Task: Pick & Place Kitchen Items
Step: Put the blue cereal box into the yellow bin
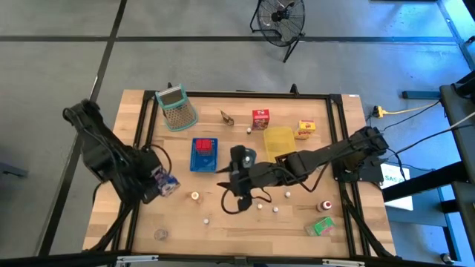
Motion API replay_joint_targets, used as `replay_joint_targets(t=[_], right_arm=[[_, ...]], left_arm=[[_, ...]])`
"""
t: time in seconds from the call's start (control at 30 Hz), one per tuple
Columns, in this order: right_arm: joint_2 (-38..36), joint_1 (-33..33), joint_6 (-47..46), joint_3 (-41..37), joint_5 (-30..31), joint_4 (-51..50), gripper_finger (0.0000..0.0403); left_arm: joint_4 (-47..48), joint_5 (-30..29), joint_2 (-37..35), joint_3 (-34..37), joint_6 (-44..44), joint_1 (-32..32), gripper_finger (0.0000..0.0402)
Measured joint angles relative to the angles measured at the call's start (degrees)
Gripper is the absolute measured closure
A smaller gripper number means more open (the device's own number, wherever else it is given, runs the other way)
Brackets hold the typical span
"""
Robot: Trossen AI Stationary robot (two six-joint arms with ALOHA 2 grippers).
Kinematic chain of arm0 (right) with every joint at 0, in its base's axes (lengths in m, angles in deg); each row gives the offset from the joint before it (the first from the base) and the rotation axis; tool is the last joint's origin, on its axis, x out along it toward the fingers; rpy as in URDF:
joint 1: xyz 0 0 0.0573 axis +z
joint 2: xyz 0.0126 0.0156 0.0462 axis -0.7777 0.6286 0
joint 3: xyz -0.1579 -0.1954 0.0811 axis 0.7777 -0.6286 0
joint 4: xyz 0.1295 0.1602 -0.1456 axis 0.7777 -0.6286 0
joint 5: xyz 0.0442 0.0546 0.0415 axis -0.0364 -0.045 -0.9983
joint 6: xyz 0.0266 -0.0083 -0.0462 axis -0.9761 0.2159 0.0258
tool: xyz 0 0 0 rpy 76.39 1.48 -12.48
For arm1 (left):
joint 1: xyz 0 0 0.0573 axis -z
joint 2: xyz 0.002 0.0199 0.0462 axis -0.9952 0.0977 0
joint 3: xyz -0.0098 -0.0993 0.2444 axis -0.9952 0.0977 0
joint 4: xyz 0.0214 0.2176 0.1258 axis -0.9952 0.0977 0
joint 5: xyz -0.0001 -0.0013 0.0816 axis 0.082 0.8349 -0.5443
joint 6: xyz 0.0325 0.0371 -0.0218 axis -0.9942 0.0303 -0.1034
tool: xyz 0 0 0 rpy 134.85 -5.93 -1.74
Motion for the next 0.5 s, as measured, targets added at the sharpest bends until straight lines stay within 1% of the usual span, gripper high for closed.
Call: replay_joint_targets(t=[0.13, 0.23, 0.37, 0.5], right_arm=[[0.0, -0.66, -2.32, 0.0, 3.26, 1.58, 0.018], [0.0, -1.27, -2.62, 0.0, 4.27, 1.92, 0.0157], [0.0, -1.85, -3.68, 0.0, 4.42, 2.97, 0.0148], [0.0, -2.31, -3.72, 0.0, 4.39, 3.22, 0.015]], left_arm=[[-0.02, -4.22, -2.63, 0.0, -4.74, -0.83, 0.0272], [-0.02, -8.97, -4.37, 0.0, -10.44, -2.15, 0.0272], [-0.03, -14.67, -5.12, 0.0, -21.22, -4.91, 0.0272], [-1.3, -20.11, -4.73, 0.0, -36.15, -8.95, 0.0272]])
